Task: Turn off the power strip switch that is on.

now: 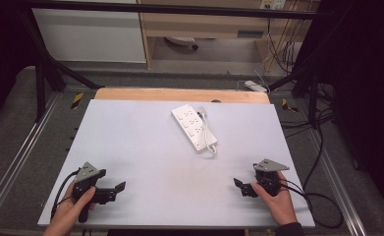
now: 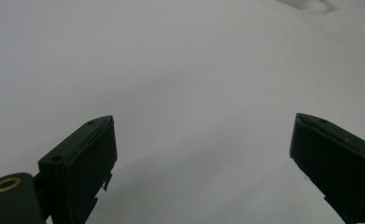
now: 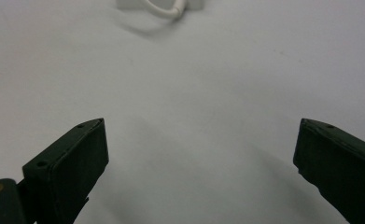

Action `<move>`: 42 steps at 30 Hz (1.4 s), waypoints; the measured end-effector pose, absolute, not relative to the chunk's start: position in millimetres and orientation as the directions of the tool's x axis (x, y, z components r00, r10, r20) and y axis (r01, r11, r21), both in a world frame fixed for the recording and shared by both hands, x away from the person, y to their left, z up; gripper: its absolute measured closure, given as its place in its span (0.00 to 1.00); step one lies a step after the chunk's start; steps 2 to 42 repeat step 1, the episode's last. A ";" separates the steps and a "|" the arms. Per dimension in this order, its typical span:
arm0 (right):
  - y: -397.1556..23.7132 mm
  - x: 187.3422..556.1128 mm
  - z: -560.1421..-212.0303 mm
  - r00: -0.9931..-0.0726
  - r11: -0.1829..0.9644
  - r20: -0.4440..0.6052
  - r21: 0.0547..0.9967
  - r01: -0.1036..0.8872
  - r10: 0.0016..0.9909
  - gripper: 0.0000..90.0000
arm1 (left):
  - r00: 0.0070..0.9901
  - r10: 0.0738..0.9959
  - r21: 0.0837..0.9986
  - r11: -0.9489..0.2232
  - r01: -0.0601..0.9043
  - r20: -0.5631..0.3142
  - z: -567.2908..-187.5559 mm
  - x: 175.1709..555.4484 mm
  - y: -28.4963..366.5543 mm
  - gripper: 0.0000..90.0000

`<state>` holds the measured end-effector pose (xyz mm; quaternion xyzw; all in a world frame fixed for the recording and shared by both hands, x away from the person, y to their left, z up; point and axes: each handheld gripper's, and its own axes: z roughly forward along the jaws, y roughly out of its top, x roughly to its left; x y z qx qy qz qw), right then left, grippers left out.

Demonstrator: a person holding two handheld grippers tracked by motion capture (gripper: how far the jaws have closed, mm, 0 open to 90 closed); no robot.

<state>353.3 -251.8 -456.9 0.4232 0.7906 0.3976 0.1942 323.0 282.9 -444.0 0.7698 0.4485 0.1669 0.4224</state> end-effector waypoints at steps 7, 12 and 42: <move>-251.6 354.2 -458.4 -0.560 0.336 0.019 0.782 0.524 0.828 0.04 | 0.541 0.833 0.796 -0.246 0.553 -0.119 -444.5 322.4 282.0 0.08; -251.6 354.2 -458.4 -0.560 0.336 0.019 0.782 0.524 0.828 0.04 | 0.541 0.833 0.796 -0.246 0.553 -0.119 -444.5 322.4 282.0 0.08; -251.6 354.2 -458.4 -0.560 0.336 0.019 0.782 0.524 0.828 0.04 | 0.541 0.833 0.796 -0.246 0.553 -0.119 -444.5 322.4 282.0 0.08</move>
